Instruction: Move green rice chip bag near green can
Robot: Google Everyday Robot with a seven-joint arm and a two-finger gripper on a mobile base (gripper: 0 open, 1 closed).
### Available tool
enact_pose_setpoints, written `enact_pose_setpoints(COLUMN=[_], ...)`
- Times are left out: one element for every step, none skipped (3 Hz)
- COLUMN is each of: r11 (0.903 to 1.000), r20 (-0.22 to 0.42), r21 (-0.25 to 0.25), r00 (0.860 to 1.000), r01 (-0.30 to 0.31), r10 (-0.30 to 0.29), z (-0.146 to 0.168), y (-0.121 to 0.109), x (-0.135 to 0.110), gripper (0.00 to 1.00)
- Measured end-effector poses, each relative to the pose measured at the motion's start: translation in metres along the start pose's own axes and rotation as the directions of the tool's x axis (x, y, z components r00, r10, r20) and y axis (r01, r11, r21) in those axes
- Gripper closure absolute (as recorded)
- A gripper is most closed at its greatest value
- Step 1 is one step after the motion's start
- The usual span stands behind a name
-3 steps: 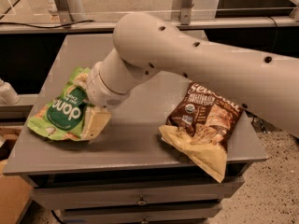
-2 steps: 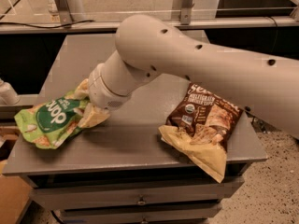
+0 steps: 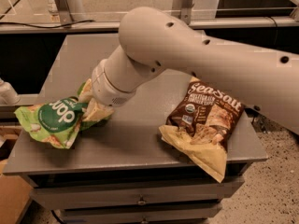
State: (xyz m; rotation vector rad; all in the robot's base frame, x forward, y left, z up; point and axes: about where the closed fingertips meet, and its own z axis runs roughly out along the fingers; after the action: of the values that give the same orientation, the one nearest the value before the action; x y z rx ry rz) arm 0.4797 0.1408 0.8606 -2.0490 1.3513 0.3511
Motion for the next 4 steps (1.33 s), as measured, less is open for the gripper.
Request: enact_pose_setpoints(r11=[0.9994,0.9945,0.9818,0.9818], r20=[-0.027,-0.06,-0.093,-0.093], r21=[0.028,0.093,0.167,0.167], r00=[0.999,0.997,0.99,0.99], r01=[-0.019,-0.05,-0.091,-0.091], r10=[0.02,0.055,0.108,0.108], z=[-0.02,-0.056,-0.097,-0.097], y=[-0.007,-0.02,-0.027,-0.027], x=[0.011,0.031,0.059,0.059], gripper=[1.0,1.0,1.0,1.0])
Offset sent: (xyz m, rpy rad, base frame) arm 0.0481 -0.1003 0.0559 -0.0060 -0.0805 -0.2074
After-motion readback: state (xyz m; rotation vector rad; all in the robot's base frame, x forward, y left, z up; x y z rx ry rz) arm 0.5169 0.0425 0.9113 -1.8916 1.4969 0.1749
